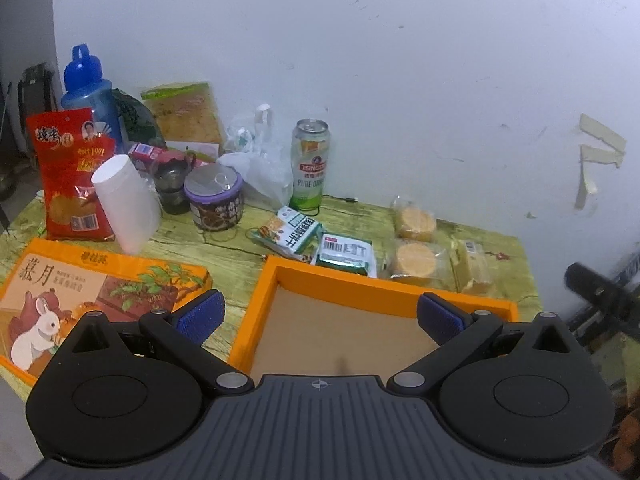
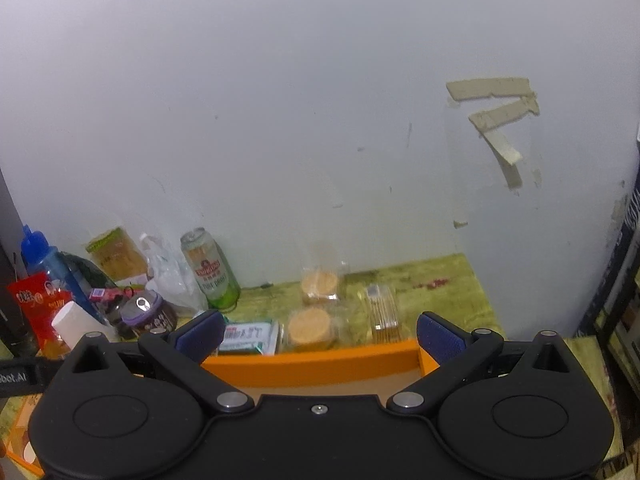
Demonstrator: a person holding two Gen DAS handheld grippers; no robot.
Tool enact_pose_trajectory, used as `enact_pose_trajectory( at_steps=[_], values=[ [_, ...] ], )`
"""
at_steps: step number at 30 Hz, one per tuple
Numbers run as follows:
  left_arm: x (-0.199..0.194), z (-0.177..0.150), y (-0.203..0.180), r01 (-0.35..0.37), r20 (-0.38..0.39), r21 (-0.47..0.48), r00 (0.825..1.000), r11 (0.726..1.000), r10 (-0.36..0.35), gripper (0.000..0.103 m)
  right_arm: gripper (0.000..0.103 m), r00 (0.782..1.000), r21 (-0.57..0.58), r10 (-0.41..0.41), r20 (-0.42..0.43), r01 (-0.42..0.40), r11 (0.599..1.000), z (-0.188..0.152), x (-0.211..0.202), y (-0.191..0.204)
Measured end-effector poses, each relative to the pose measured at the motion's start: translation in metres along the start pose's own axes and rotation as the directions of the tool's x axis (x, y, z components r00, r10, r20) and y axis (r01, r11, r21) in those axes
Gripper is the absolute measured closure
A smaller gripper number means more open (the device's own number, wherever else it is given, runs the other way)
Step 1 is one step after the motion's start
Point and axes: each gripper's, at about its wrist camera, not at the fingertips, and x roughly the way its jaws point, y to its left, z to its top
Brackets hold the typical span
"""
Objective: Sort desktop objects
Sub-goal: 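Move both tools toward the snacks beyond the empty orange tray, then reach the right tool down to the white-and-green walnut cookie packet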
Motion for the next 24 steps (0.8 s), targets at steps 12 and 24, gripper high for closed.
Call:
enact_pose_trajectory(
  at_steps=[12, 24],
  values=[
    [0.045, 0.042, 0.033, 0.128, 0.016, 0.006, 0.992, 0.992, -0.128, 0.0, 0.0, 0.999, -0.047, -0.01, 0.048, 0.012, 0.999, 0.043, 0.023, 0.028],
    [0.157, 0.057, 0.092, 0.226, -0.069, -0.01, 0.972, 0.974, -0.226, 0.0, 0.0, 0.998, -0.065, 0.041, -0.041, -0.044, 0.997, 0.08, 0.116, 0.077]
  ],
)
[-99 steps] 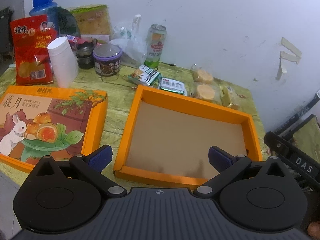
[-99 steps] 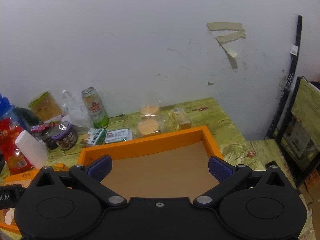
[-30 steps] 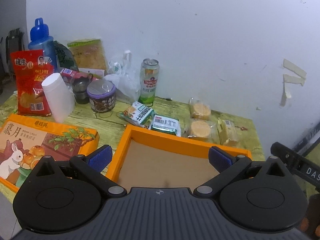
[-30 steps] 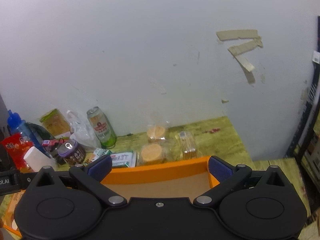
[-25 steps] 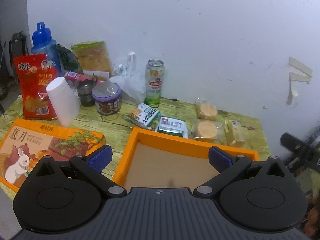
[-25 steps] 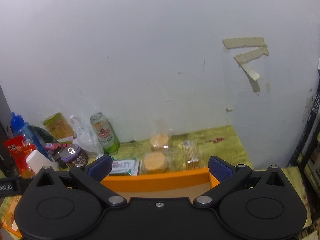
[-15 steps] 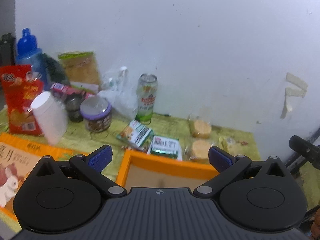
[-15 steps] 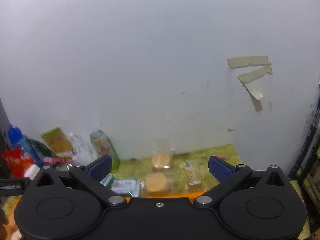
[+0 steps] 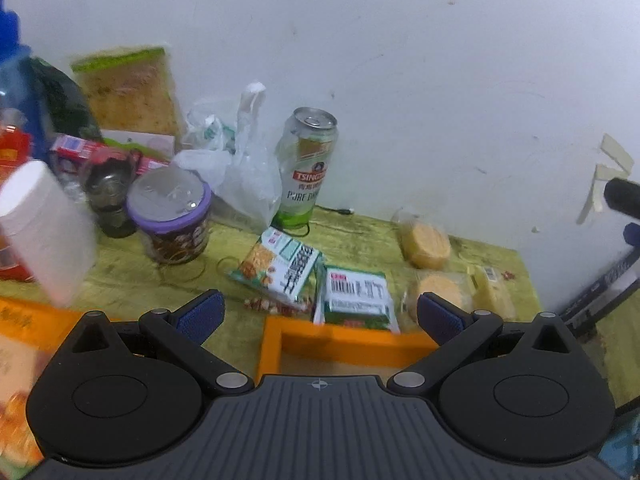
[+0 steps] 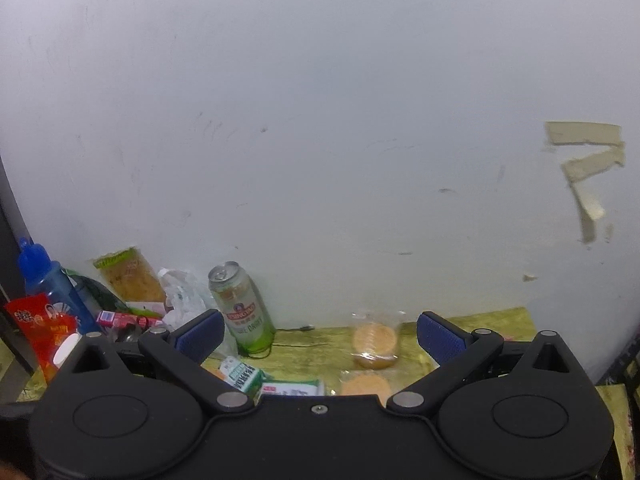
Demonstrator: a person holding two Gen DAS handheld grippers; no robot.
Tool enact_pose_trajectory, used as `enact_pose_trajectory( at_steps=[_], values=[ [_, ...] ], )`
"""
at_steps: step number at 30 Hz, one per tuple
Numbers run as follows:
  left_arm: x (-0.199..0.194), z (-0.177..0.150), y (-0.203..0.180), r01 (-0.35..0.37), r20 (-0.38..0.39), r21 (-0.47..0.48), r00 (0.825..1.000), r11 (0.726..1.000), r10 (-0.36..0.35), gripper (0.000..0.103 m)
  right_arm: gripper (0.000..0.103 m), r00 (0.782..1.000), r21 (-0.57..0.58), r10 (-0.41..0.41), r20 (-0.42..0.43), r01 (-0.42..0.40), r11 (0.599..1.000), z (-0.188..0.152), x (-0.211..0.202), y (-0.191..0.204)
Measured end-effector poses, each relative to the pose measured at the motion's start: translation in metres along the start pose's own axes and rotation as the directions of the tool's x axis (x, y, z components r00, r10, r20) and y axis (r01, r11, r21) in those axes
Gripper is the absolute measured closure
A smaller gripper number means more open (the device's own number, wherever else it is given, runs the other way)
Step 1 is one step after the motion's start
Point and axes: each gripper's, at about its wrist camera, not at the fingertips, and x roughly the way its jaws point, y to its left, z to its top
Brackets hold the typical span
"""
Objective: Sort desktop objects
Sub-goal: 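Reach the right tool down to the white-and-green walnut cookie packet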
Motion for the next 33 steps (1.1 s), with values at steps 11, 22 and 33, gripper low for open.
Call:
enact_pose_trajectory(
  at_steps=[11, 22, 33],
  values=[
    [0.067, -0.002, 0.021, 0.077, -0.018, 0.063, 0.997, 0.995, -0.076, 0.0, 0.0, 0.989, 0.136, 0.034, -0.146, -0.014, 0.991, -0.008, 0.086, 0.013],
    [0.107, -0.01, -0.009, 0.149, -0.098, 0.123, 0.986, 0.981, -0.137, 0.0, 0.0, 0.905, 0.444, 0.275, -0.324, -0.111, 0.889, -0.028, 0.176, -0.031],
    [0.153, -0.017, -0.024, 0.201, -0.22, 0.124, 0.961, 0.972, -0.17, 0.0, 0.0, 0.78, 0.623, 0.429, -0.455, -0.065, 0.779, -0.067, 0.247, -0.054]
  ],
)
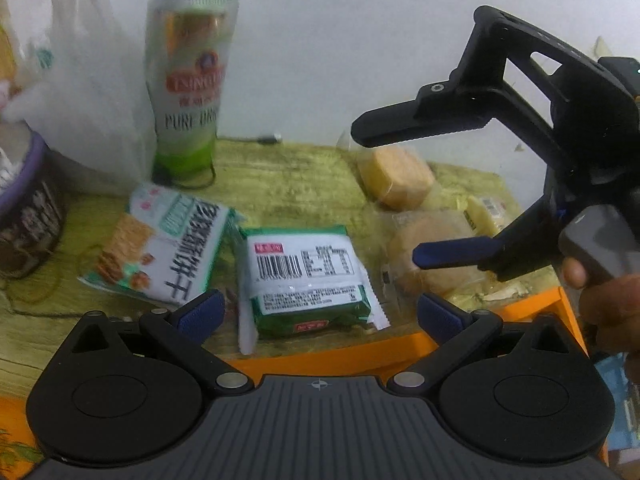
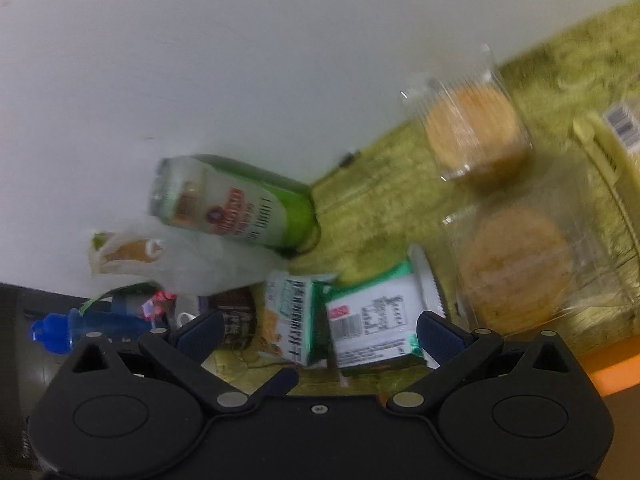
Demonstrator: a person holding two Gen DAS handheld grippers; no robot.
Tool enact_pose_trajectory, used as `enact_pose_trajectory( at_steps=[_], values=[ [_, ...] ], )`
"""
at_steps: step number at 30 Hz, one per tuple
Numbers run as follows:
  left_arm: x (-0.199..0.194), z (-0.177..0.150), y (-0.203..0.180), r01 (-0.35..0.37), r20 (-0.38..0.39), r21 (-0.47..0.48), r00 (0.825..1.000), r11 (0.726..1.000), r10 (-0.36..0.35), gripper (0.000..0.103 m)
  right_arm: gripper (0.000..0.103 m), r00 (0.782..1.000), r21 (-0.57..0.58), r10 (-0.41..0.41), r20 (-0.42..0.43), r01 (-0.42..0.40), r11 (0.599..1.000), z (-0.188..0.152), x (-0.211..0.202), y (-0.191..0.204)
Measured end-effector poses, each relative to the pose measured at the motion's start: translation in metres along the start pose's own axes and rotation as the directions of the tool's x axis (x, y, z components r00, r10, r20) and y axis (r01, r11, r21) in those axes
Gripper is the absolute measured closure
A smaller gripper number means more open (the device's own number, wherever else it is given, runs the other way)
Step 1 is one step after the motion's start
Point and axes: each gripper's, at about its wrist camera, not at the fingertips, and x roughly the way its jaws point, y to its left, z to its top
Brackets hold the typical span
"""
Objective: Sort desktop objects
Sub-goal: 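Reach the right tool down to the white-and-green walnut cookie packet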
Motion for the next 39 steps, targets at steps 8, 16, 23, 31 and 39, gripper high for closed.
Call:
enact_pose_trajectory(
  at_steps=[8, 16, 23, 31, 39],
  values=[
    [0.028, -0.001, 0.003, -0.007, -0.062, -0.053, 0.998, 0.999, 0.003, 0.0, 0.0, 0.997, 0.119, 0.033, -0.072, -0.025, 0.993, 0.019, 0.024, -0.039],
    [0.048, 0.003, 0.001, 0.04, -0.078, -0.104, 0.996, 0.994, -0.049, 0.0, 0.001, 0.999, 0.087, -0.008, -0.031, 0.011, 0.996, 0.027, 0.015, -0.04],
    [0.053, 0.005, -0.012, 0.112, -0.071, -0.1, 0.99, 0.989, -0.119, 0.0, 0.0, 0.998, 0.028, -0.067, 0.015, 0.067, 0.997, 0.034, 0.001, -0.031],
    [-0.025, -0.001, 0.037, 0.044, 0.118, -0.201, 0.993, 0.979, -0.02, 0.0, 0.0, 0.996, -0.137, -0.027, 0.086, 0.039, 0.99, 0.035, -0.012, 0.014],
    [-0.035, 0.004, 0.095, -0.034, 0.15, -0.253, 0.986, 0.967, 0.074, 0.0, 0.0, 0.988, -0.085, 0.108, -0.107, -0.117, 0.989, 0.023, 0.058, 0.042]
  ],
)
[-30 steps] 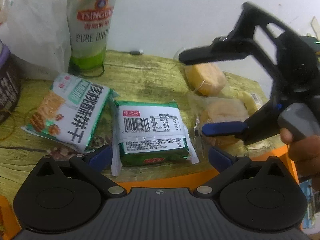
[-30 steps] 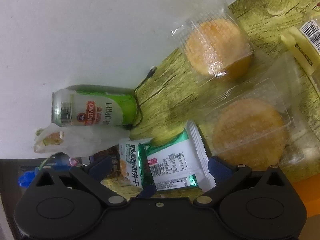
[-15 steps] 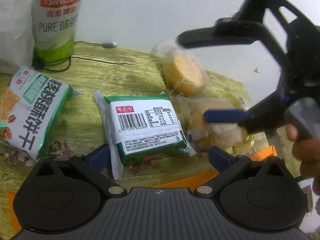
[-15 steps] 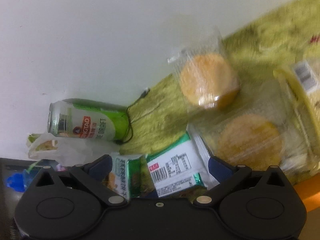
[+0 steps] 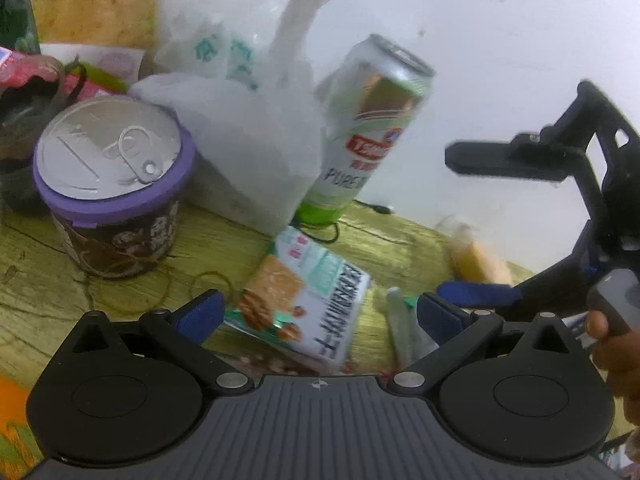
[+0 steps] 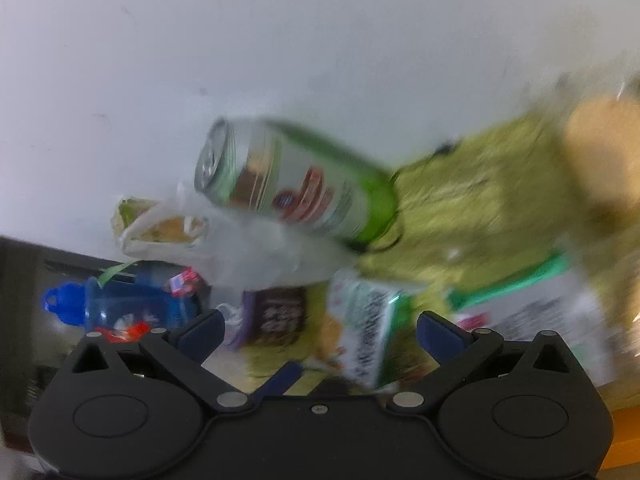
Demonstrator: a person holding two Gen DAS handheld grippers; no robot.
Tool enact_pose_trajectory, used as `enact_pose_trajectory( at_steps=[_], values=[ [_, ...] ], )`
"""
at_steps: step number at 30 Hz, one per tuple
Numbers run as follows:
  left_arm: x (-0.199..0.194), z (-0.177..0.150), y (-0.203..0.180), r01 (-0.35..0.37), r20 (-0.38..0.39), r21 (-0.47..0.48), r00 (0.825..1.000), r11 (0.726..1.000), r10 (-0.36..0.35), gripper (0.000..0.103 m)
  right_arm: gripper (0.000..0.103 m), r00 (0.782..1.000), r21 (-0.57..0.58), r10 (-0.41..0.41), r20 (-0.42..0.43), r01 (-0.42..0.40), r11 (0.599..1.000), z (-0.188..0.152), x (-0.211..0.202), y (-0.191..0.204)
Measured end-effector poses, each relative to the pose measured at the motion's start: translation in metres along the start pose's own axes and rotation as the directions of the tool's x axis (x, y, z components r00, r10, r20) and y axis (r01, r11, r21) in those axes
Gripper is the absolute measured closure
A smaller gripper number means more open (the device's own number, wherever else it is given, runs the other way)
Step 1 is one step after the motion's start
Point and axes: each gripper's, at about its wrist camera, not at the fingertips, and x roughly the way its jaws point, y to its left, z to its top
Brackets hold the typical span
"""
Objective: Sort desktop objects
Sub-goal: 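Reach the right tool down to the white-and-green walnut cookie packet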
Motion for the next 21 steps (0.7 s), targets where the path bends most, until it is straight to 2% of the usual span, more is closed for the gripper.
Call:
enact_pose_trajectory(
  at_steps=[2, 4, 13, 17, 21],
  values=[
    [0.005, 0.001, 0.003, 0.008, -0.006, 0.011, 1.0, 1.0, -0.008, 0.0, 0.0, 0.999, 0.062, 0.03, -0.017, -0.029, 0.998, 0.0, 0.013, -0.004],
    [0.012, 0.001, 0.006, 0.01, -0.014, 0.017, 1.0, 1.0, -0.01, 0.0, 0.0, 0.999, 0.09, 0.022, -0.027, -0.019, 0.996, 0.0, 0.022, -0.005],
    [0.02, -0.01, 0.008, 0.051, -0.075, 0.025, 0.996, 0.998, -0.049, 0.0, 0.0, 0.997, 0.04, -0.052, -0.061, 0.055, 0.998, 0.001, 0.047, 0.002],
    [0.014, -0.014, 0.013, 0.11, -0.119, -0.031, 0.987, 0.993, -0.113, 0.001, 0.0, 0.997, 0.025, -0.051, -0.058, 0.052, 0.998, 0.004, 0.049, 0.005],
    [0.01, -0.02, 0.018, 0.196, -0.151, -0.085, 0.967, 0.977, -0.207, 0.0, 0.0, 0.997, 0.026, -0.019, -0.07, 0.021, 0.999, 0.008, 0.047, 0.006]
  ],
)
